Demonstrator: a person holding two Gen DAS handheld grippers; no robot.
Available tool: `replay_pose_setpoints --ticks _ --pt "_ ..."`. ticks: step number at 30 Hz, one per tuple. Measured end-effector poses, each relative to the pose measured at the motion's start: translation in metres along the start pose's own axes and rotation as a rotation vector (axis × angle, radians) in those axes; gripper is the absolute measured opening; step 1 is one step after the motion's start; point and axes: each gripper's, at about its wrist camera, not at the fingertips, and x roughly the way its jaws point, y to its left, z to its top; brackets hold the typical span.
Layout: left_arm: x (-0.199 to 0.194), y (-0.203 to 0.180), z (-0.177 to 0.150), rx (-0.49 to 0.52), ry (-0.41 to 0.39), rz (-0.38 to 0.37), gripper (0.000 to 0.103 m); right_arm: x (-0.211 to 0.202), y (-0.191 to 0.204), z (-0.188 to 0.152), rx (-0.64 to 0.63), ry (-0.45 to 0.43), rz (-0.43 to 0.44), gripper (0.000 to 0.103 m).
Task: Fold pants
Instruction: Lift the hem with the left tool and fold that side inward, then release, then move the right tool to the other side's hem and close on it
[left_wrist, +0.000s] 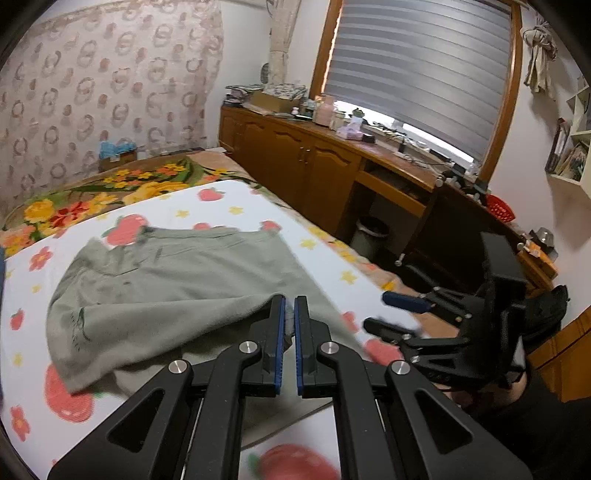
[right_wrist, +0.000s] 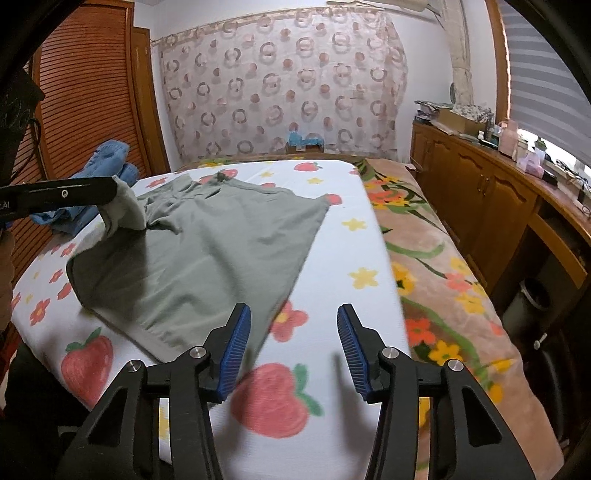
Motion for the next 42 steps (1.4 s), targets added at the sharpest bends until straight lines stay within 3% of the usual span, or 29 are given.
replay_pose_setpoints --ticks 6,16,18,22,27,29,42 --pt "0.003 -0.025 0.004 0.013 0.004 -0.038 0.006 -0.009 -0.006 -0.004 0.006 0.001 0.0 0.048" --pt "-0.009 -0.029 -0.001 0.015 -0.004 0.022 0.006 -0.028 -0.002 -0.007 -0.001 -0.041 0.003 0.048" --pt "-0.012 -0.025 -0.003 0.014 -0.008 0.05 0.014 -0.029 -0.001 -0.006 0.001 -0.047 0.012 0.048" --pt "-0.02 -0.012 -0.012 0.003 -0.02 0.082 0.041 -0.026 0.004 -0.003 -0.005 -0.055 0.022 0.048" --pt "-0.025 0.011 -0.027 -0.015 -0.025 0.157 0.048 -0.02 0.011 0.0 -0.025 -0.056 0.04 0.048" --pt "-0.024 0.02 -0.035 -0.028 -0.023 0.173 0.082 -0.014 0.011 0.0 -0.026 -0.047 0.049 0.046" --pt "-0.015 0.06 -0.078 -0.132 0.035 0.271 0.083 0.016 0.014 0.007 -0.035 0.033 0.112 0.027"
